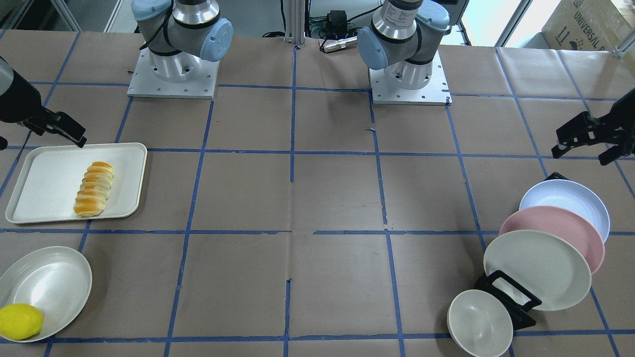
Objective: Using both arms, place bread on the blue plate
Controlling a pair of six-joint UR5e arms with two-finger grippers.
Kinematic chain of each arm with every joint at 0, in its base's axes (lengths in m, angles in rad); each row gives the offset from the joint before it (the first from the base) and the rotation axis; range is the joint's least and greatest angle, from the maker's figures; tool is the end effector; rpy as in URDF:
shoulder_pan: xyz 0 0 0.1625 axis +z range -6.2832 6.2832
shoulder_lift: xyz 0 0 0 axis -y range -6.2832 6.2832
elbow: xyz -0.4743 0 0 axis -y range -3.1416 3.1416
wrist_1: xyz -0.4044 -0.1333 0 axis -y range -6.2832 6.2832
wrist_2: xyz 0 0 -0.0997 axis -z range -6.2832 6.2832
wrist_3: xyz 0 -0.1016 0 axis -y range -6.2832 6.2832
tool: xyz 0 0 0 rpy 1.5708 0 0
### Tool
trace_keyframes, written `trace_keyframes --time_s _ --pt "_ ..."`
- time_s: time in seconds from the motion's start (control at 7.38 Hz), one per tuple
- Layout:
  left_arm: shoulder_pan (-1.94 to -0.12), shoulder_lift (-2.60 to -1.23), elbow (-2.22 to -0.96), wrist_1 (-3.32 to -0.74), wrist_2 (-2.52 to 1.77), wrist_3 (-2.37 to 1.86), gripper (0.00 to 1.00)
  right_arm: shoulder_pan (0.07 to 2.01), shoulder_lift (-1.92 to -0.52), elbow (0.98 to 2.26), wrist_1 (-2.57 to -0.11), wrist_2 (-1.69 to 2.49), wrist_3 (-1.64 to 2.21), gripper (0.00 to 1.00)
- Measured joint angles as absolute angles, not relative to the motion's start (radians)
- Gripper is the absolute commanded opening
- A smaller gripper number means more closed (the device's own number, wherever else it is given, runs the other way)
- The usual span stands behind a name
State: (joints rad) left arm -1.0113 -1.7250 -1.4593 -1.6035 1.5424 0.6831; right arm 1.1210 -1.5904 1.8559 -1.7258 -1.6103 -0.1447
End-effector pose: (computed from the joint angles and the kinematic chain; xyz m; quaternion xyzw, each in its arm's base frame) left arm 0.1864 -0.5542 0.5051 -0.0612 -0.9973 -0.0224 0.0335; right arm -0.0874 -0.4784 0.4187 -0.1506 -0.9869 -0.0586 0.0027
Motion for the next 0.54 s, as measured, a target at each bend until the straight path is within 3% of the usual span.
trace_keyframes --time_s 0.27,0.54 --pt "-0.861 -1.846 -1.407 -1.597 1.491 0.874 1.00 1.108 -1.549 1.990 -1.967 -1.605 -0.215 0.94" --pt "-0.783 -2.019 -1.270 -1.598 1.474 0.998 1.00 1.105 -1.483 2.068 -2.140 -1.599 -0.318 0.92"
